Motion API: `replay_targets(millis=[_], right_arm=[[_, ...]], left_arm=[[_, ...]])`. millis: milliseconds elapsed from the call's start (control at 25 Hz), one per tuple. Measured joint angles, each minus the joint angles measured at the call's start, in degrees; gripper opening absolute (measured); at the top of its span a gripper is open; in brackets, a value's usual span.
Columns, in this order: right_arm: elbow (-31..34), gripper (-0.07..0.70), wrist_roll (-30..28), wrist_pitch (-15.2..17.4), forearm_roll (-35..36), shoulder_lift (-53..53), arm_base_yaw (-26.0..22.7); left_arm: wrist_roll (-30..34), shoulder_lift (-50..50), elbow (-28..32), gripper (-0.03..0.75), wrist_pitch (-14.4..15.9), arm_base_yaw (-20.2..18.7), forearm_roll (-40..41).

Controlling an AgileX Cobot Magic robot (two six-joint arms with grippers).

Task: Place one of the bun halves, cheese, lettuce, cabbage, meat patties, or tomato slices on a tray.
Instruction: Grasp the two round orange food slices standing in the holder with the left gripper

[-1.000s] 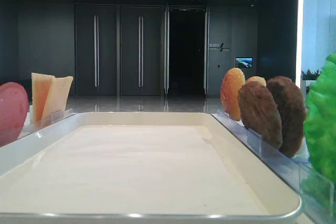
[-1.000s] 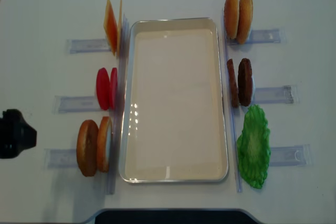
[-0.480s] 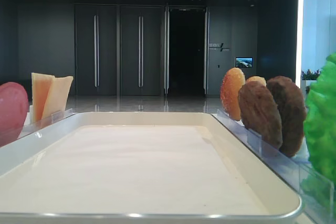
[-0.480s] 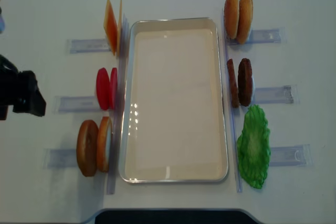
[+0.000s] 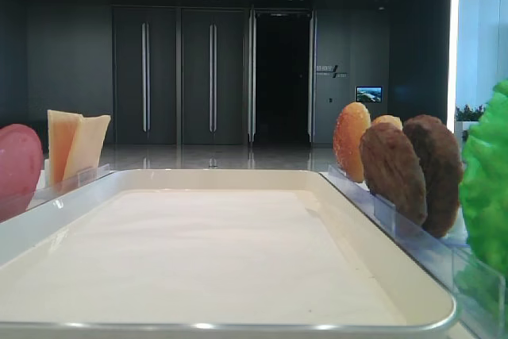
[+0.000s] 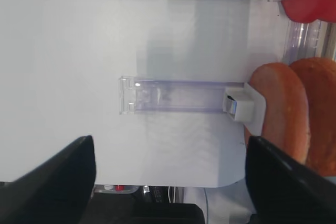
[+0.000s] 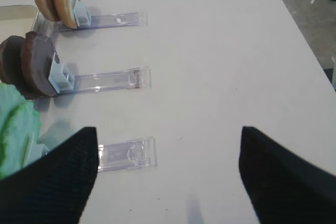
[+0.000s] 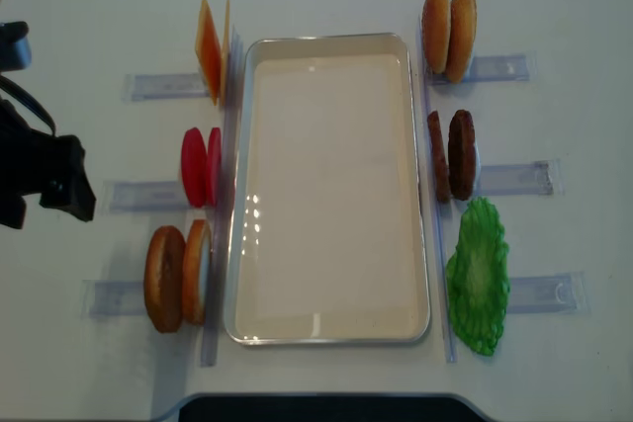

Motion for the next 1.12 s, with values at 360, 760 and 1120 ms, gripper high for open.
replay_targets(millis=[360, 760, 1120], right_arm=[[0.00, 0.552, 0.00, 0.00, 0.01, 0.00, 0.00], [0.00, 0.552, 0.00, 0.00, 0.01, 0.00, 0.00], [0.00, 0.552, 0.00, 0.00, 0.01, 0.00, 0.00]], left_arm=[[-6.69, 0.00, -0.04, 0.693, 0.00, -5.85, 1.92], [-22.13, 0.11, -0.04, 0.693, 0.00, -20.87, 3.50], [-34.75, 0.44, -0.04, 0.693, 0.00, -31.39, 6.13]])
